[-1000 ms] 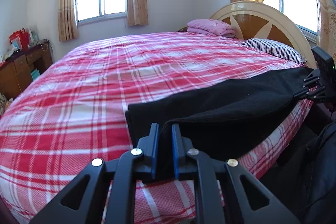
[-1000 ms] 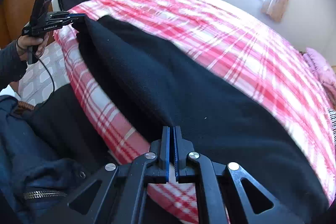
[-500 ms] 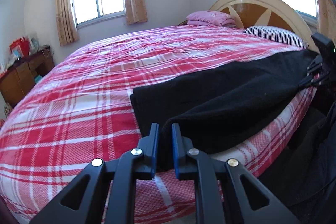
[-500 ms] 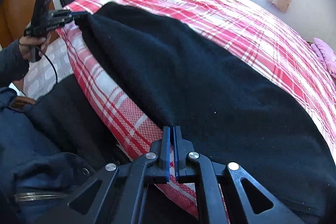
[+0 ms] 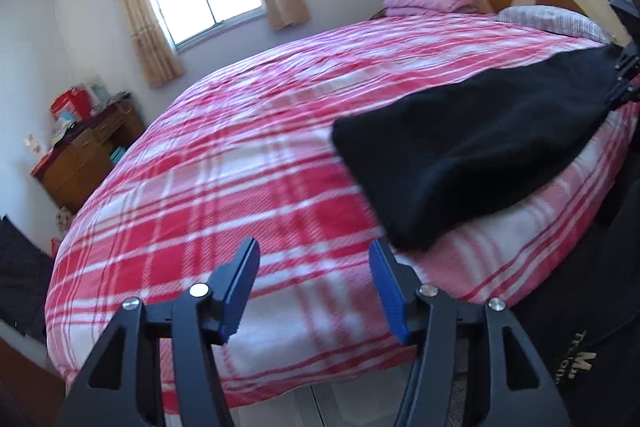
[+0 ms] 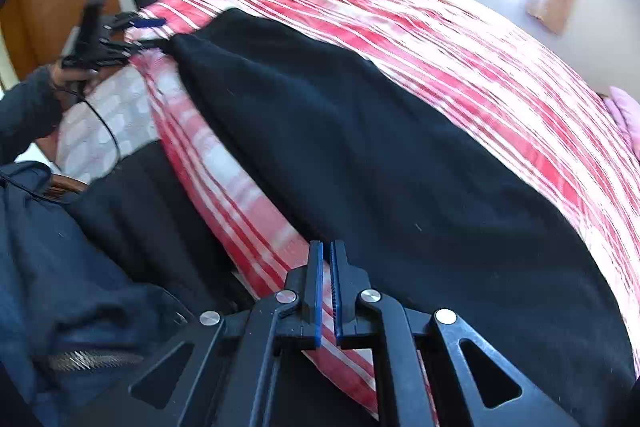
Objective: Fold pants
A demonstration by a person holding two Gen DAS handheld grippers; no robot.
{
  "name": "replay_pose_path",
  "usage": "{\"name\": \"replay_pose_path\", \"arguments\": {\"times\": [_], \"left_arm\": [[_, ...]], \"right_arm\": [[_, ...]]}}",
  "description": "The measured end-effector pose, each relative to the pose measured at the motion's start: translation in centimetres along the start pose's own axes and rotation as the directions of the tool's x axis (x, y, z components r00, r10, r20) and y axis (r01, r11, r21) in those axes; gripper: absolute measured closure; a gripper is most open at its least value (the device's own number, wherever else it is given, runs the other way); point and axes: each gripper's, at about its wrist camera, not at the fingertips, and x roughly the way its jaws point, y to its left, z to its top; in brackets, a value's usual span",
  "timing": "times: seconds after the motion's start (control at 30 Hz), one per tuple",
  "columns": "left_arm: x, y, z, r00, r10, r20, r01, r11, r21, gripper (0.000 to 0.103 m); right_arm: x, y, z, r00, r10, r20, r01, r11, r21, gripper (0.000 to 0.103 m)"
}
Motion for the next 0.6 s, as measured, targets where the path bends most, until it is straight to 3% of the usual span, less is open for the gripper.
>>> {"name": "replay_pose_path", "arguments": {"times": [0.13, 0.23, 0.33, 0.53, 0.6], "left_arm": [[0.0, 1.2, 0.8, 1.0, -0.011, 0.016, 0.012, 0.993, -0.115, 0.043], [-0.1, 1.2, 2.7, 0.993, -0.108, 0.048, 0.115, 0.973, -0.202, 0.043], [0.7, 0.2, 4.8, 0.988, -0.142, 0.057, 0.151, 0.967, -0.206, 0.043], [5.0, -2.3, 8.1, 0.992, -0.12, -0.039, 0.112, 0.982, -0.154, 0.043], [6.3, -2.7, 8.1, 0.993, -0.054, -0.105, 0.039, 0.989, -0.144, 0.043]], "right_arm": [[1.1, 1.5, 2.1, 0.999, 0.049, 0.02, -0.048, 0.998, -0.045, 0.099], [2.1, 1.8, 3.3, 0.998, 0.063, 0.03, -0.062, 0.997, -0.041, 0.099], [3.3, 1.9, 5.2, 0.994, 0.097, 0.043, -0.096, 0.995, -0.023, 0.099], [6.1, 5.4, 9.5, 0.988, 0.153, 0.03, -0.146, 0.974, -0.174, 0.099], [7.6, 6.6, 10.2, 0.983, 0.182, 0.016, -0.175, 0.963, -0.205, 0.099]]}}
